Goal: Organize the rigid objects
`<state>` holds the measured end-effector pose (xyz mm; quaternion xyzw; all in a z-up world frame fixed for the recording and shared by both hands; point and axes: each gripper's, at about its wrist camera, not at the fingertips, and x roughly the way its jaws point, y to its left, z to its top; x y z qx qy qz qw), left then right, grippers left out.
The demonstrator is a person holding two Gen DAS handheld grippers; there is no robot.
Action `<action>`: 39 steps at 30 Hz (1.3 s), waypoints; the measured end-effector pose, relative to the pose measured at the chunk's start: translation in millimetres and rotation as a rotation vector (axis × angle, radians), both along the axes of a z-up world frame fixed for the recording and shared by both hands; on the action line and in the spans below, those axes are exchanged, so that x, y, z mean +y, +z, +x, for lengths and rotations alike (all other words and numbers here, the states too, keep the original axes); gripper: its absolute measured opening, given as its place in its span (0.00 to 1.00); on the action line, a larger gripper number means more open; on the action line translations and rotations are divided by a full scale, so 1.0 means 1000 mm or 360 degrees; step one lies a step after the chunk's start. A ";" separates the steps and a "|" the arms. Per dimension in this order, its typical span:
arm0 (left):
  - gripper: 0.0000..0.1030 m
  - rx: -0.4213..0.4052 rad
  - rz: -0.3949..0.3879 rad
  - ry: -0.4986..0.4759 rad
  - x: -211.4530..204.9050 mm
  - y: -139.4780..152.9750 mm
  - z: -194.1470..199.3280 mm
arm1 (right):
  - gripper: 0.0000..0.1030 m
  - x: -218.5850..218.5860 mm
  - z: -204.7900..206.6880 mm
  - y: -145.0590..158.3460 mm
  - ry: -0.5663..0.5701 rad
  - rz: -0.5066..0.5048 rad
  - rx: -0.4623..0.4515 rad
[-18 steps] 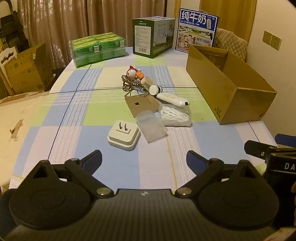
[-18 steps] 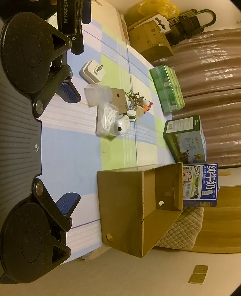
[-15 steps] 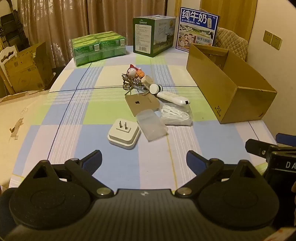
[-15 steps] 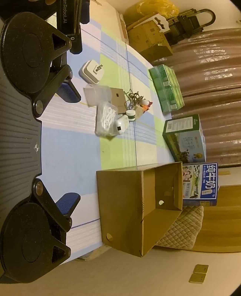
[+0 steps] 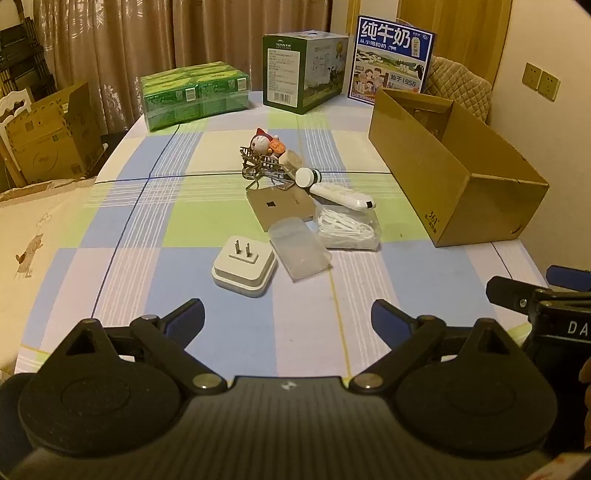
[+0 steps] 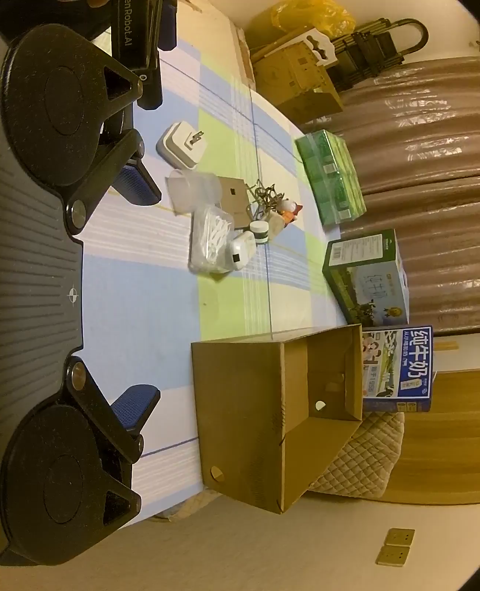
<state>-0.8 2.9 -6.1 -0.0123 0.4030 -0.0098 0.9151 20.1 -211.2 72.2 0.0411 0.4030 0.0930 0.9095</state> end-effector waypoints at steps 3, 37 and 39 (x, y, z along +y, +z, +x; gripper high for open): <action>0.92 0.0001 -0.0003 -0.0001 0.001 0.002 0.000 | 0.98 0.002 0.002 0.000 0.0002 0.0002 0.0002; 0.92 0.0005 -0.0034 -0.0021 0.002 0.005 0.001 | 0.98 0.004 0.001 -0.002 -0.0005 0.0003 0.0005; 0.92 0.0006 -0.0037 -0.0022 0.002 0.004 0.001 | 0.98 0.004 0.002 -0.002 -0.0005 0.0003 0.0005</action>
